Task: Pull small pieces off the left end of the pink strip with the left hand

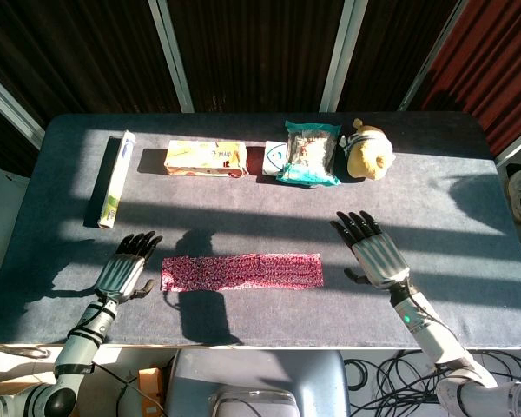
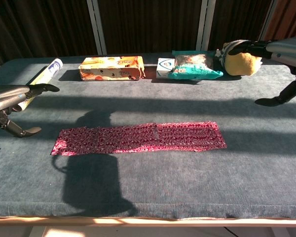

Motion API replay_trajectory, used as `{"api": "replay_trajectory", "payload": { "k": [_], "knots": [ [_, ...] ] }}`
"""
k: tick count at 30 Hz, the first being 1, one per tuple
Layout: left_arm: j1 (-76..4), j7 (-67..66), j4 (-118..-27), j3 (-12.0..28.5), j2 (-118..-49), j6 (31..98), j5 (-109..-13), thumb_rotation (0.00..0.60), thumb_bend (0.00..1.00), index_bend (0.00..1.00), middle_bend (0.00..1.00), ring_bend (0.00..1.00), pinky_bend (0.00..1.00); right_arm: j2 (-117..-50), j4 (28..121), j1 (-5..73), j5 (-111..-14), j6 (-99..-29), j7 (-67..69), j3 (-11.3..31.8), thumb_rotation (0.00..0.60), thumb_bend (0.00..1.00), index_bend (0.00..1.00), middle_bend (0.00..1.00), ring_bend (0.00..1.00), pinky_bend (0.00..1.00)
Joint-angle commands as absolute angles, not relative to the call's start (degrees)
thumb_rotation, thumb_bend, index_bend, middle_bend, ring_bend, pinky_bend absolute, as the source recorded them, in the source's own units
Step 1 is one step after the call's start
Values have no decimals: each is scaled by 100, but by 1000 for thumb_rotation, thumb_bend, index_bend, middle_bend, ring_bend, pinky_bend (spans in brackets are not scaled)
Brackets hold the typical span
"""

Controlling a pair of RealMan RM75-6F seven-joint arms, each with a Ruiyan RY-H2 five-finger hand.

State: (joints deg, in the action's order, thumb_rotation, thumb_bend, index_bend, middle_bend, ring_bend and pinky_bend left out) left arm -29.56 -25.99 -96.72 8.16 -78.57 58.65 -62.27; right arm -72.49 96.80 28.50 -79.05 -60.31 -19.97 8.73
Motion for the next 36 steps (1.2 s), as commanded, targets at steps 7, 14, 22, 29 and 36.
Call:
{"api": "replay_trajectory", "payload": {
  "k": [7, 14, 22, 29, 36],
  "knots": [
    [-2891, -2827, -9869, 680, -7904, 6211, -6175, 600, 391, 0, 291, 298, 418, -7176, 9689, 2800, -7880, -6088, -1954, 748, 600, 179, 0, 0, 0, 10],
    [-2633, -3916, -10377, 377, -8675, 7091, -5706, 600, 848, 251, 1000, 1000, 1000, -6776, 9689, 2507, -8167, -6387, -1424, 478, 600, 179, 0, 0, 0, 11],
    [-2740, -4351, -10290, 270, -9001, 7054, -5397, 600, 1000, 161, 1000, 1000, 1000, -6520, 9299, 1812, -8730, -7167, -797, -72, 600, 179, 0, 0, 0, 12],
    [-2977, -4830, -9827, 436, -9406, 6998, -4735, 600, 1000, 136, 1000, 1000, 1000, -6567, 8966, 1708, -8821, -7223, -335, -135, 600, 179, 0, 0, 0, 13],
    [-3047, -4987, -9669, 458, -9455, 7042, -4417, 600, 1000, 136, 1000, 1000, 1000, -6493, 8918, 1651, -8922, -7306, -223, -148, 600, 179, 0, 0, 0, 12]
  ]
}}
